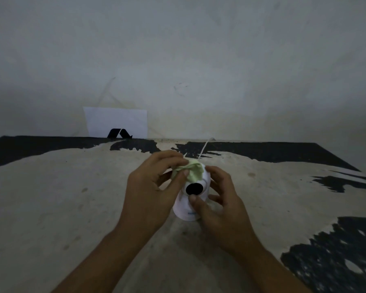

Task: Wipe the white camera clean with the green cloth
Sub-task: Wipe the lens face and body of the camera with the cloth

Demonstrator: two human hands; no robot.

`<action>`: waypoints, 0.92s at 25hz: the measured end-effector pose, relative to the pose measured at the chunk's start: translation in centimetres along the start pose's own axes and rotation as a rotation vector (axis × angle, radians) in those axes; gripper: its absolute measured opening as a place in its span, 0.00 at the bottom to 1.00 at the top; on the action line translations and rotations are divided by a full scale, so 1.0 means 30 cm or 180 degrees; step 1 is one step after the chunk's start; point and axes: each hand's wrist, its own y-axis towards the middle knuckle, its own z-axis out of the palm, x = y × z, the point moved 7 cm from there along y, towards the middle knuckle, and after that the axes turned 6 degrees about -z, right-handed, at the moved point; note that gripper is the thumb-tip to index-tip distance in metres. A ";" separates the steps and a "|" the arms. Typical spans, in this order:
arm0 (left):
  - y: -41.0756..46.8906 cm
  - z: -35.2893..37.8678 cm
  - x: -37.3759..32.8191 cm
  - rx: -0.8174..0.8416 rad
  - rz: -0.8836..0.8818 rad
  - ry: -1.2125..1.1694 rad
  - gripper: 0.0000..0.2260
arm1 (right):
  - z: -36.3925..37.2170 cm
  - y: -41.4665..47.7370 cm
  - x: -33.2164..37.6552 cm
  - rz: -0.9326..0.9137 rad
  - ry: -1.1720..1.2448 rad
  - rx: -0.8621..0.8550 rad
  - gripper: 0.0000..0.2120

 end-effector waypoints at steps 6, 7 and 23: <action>0.005 0.020 0.038 0.0083 -0.0046 0.0355 0.10 | 0.007 0.002 -0.009 -0.0042 -0.0027 -0.0052 0.24; 0.005 0.015 0.060 0.0047 -0.0192 0.0312 0.10 | 0.006 0.003 -0.010 -0.0051 -0.0011 -0.0062 0.24; -0.013 0.015 0.115 -0.0195 -0.0568 0.0505 0.11 | 0.006 -0.005 0.002 0.0038 -0.0146 -0.0057 0.25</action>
